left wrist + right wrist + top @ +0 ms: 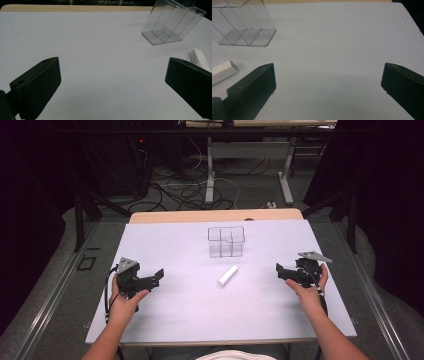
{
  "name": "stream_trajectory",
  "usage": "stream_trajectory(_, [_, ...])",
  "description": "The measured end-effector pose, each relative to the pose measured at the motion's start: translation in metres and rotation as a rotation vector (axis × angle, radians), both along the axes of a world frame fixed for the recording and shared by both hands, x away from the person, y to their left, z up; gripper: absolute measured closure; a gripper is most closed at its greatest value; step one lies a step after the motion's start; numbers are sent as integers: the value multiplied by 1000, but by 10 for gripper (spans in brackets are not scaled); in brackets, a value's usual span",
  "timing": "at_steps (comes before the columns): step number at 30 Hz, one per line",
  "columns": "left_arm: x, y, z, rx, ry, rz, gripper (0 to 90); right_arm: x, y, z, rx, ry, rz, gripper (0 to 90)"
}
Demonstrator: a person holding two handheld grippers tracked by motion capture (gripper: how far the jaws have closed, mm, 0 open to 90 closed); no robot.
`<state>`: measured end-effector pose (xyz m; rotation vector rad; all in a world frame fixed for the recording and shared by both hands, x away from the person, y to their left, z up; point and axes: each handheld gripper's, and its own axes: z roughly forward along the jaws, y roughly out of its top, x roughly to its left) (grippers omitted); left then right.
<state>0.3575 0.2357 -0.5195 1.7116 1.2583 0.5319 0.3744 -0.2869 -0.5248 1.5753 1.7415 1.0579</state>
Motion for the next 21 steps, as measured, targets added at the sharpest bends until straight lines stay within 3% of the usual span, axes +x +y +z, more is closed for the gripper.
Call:
stream_trajectory(9, [0,0,0,15,9,17,4,0,4,-4,-43,-2,20,0])
stream_trajectory(10, [1,0,0,21,14,21,4,1,6,-4,-79,-3,19,0])
stream_trajectory(13, [1,0,0,23,25,24,4,1,9,-4,-107,-12,22,0])
stream_trajectory(18, [1,0,-1,25,33,27,4,0,11,-2,-109,-21,29,0])
stream_trajectory(21, [1,0,-2,20,26,35,4,3,13,4,-143,-3,7,69])
